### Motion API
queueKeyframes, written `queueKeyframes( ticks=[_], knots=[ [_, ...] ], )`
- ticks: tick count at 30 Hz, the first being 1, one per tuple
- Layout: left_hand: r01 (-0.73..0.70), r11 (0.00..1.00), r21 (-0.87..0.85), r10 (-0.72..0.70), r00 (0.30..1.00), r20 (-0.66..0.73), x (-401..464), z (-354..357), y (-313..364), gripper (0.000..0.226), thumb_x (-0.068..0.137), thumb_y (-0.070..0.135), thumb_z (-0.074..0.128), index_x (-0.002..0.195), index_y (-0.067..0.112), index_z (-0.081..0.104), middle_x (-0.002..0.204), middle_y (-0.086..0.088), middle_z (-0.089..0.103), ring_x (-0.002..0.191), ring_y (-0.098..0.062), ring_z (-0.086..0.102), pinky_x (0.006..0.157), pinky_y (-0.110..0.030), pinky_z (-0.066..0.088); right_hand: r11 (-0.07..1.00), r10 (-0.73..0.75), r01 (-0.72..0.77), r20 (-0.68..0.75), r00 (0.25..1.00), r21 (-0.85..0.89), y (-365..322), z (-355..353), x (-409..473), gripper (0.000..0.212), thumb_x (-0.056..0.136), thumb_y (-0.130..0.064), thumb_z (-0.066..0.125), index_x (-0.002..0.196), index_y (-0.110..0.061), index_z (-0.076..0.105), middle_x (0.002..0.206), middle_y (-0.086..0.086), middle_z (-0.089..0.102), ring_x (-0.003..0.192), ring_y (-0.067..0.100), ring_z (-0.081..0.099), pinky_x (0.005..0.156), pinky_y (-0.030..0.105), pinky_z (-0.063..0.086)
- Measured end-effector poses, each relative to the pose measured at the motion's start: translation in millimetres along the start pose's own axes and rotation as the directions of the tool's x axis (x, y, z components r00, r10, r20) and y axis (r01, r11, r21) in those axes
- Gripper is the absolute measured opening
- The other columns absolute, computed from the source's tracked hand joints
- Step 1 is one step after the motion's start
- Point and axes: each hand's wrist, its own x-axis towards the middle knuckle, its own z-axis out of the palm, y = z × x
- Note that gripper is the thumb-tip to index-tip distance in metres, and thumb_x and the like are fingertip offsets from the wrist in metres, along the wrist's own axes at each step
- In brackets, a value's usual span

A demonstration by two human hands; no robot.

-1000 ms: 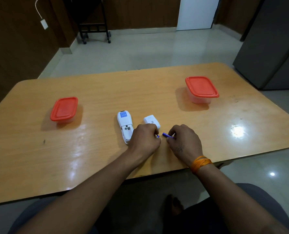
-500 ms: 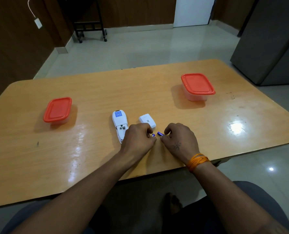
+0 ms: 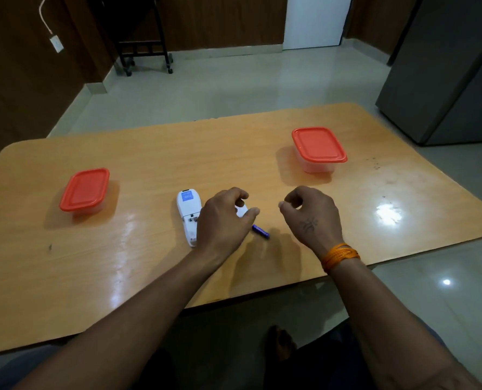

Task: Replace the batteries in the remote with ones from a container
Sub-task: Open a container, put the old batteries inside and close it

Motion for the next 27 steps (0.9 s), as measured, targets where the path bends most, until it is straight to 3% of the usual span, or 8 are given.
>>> queueKeyframes(
  ticks=[6,9,13,17,19,22,27],
  knots=[
    [0.029,0.974,-0.227,-0.011,0.997,0.082,29,33,45,0.046,0.085,0.037,0.085,0.126,0.019,0.073,0.102,0.008,0.076,0.09,-0.002,0.071,0.085,-0.03,0.061,0.992,0.071,-0.063,-0.074,0.995,0.111,17,-18,36,0.035,0.092,-0.042,0.069,0.115,-0.015,0.075,0.11,0.006,0.076,0.101,0.023,0.069,0.088,0.037,0.057],
    [0.047,0.954,-0.295,-0.024,0.996,0.083,46,59,64,0.052,0.084,0.034,0.087,0.13,0.015,0.071,0.107,0.004,0.076,0.095,-0.008,0.071,0.091,-0.032,0.059,0.988,0.095,-0.078,-0.133,0.987,0.132,32,-19,57,0.039,0.091,-0.04,0.069,0.119,-0.014,0.073,0.114,0.007,0.075,0.105,0.026,0.069,0.091,0.039,0.057],
    [0.1,0.94,-0.326,-0.063,0.99,0.124,72,92,78,0.079,0.077,0.033,0.092,0.146,0.012,0.059,0.136,-0.004,0.069,0.117,-0.015,0.067,0.099,-0.03,0.054,0.987,0.135,-0.115,-0.193,0.972,0.113,58,-25,91,0.065,0.083,-0.03,0.076,0.144,-0.017,0.058,0.136,0.012,0.062,0.122,0.033,0.06,0.1,0.045,0.054],
    [0.189,0.921,-0.34,-0.116,0.967,0.225,96,122,84,0.105,0.073,0.035,0.094,0.16,0.015,0.038,0.16,-0.007,0.049,0.143,-0.023,0.051,0.115,-0.037,0.045,0.984,0.129,-0.112,-0.126,0.984,0.141,88,-26,116,0.093,0.078,-0.02,0.081,0.16,-0.019,0.036,0.152,0.013,0.049,0.137,0.035,0.049,0.11,0.048,0.048],
    [0.21,0.916,-0.341,-0.118,0.956,0.269,106,134,85,0.107,0.073,0.036,0.094,0.161,0.018,0.036,0.159,-0.006,0.05,0.145,-0.024,0.048,0.117,-0.044,0.045,0.983,0.117,-0.102,-0.095,0.989,0.151,100,-23,122,0.091,0.08,-0.015,0.079,0.16,-0.018,0.036,0.154,0.012,0.05,0.139,0.034,0.05,0.11,0.046,0.047],
    [0.2,0.9,-0.386,-0.096,0.957,0.273,117,145,86,0.098,0.071,0.034,0.095,0.154,0.022,0.045,0.145,0.001,0.061,0.134,-0.02,0.056,0.107,-0.04,0.053,0.991,0.082,-0.074,-0.071,0.994,0.113,112,-20,125,0.083,0.082,-0.008,0.074,0.158,-0.018,0.041,0.153,0.011,0.054,0.136,0.034,0.054,0.11,0.047,0.051],
    [0.21,0.876,-0.434,-0.092,0.957,0.276,124,148,82,0.086,0.071,0.027,0.095,0.146,0.022,0.051,0.133,0.002,0.067,0.121,-0.018,0.064,0.103,-0.041,0.057,0.994,0.002,0.016,-0.163,0.987,0.11,115,-20,126,0.061,0.084,0.001,0.066,0.142,-0.016,0.062,0.134,0.009,0.067,0.114,0.03,0.067,0.096,0.046,0.058]
  ],
)
